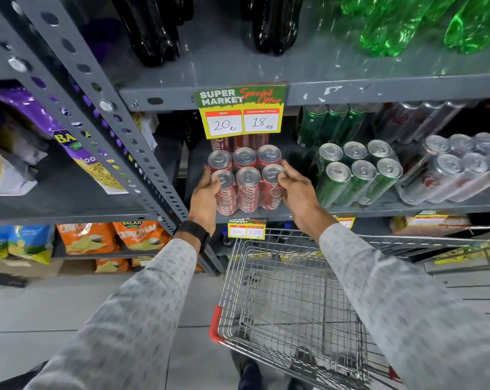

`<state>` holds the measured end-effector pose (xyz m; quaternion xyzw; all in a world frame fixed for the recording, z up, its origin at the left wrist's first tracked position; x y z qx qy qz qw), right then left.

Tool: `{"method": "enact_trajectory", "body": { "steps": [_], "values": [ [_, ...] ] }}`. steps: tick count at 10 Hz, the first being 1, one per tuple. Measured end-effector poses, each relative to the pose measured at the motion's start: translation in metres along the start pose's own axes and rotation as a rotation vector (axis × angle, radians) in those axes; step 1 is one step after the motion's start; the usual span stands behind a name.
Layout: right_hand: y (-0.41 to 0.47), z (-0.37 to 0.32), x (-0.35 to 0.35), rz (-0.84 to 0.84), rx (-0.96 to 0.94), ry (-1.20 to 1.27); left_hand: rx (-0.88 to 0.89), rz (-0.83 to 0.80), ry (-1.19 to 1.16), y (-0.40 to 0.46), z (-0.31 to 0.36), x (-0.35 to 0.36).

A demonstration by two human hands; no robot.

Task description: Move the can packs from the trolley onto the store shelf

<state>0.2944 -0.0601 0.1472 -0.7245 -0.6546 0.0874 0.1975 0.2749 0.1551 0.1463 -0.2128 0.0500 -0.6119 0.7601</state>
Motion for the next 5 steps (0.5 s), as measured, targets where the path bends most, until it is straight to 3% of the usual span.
{"method": "enact_trajectory", "body": {
  "steps": [3,5],
  "values": [
    [0.0,-0.002,0.002,-0.002,-0.015,0.018,-0.012,0.019,-0.039,0.004,-0.003,-0.001],
    [-0.018,-0.013,-0.02,0.064,-0.026,-0.127,0.039,0.325,-0.02,-0.016,0.003,-0.027]
  ]
}}
Point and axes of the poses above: each hand's wrist, its own y-axis towards the middle knuckle, its own x-axis out of the palm, z = x × y, the point moved 9 cm from there along y, towards the middle knuckle, and after that the axes turned 1 degree about -x, right-handed, at the moved point
